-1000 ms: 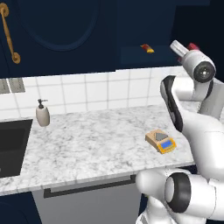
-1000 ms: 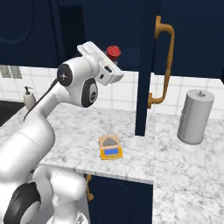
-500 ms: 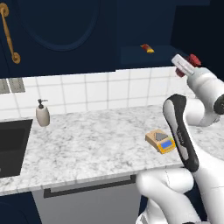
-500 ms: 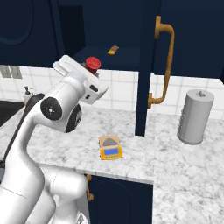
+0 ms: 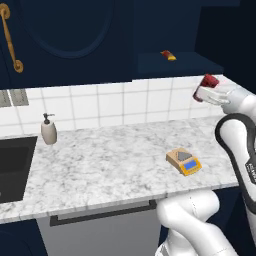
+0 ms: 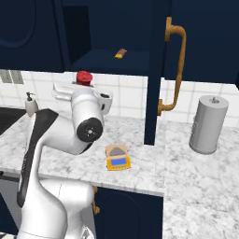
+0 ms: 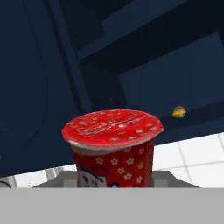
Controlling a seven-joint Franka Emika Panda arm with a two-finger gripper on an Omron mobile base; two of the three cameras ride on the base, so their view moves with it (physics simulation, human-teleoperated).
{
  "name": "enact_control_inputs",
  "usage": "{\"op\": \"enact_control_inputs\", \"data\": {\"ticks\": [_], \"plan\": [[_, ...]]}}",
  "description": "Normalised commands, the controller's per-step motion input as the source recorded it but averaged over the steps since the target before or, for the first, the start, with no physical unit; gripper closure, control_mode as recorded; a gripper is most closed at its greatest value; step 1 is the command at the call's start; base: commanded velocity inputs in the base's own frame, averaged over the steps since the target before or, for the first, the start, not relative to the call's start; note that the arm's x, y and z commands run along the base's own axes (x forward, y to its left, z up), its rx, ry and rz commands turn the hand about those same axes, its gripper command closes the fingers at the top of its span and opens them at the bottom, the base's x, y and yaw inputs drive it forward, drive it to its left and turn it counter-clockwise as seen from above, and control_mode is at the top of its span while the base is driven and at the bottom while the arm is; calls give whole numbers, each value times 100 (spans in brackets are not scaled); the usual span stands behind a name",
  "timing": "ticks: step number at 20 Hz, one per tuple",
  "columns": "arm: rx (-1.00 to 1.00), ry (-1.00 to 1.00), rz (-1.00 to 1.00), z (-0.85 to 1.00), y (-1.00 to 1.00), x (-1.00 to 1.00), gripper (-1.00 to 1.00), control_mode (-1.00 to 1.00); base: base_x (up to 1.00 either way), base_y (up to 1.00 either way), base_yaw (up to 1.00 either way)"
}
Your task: Pick the yogurt and place it on the digital scale for weighing, and close the cabinet.
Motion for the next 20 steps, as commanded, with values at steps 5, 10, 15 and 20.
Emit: {"op": "enact_control_inputs", "data": {"ticks": [5,10,15,20], "plan": [[-28,0,36,-34,14,0,100,-100,0,0,0],[-20,0,27,-60,0,0,100,-100,0,0,0],[-20,-4,4,-68,55,5,100,-100,0,0,0],[-6,-3,0,-49,30,5,100,-100,0,0,0]]}}
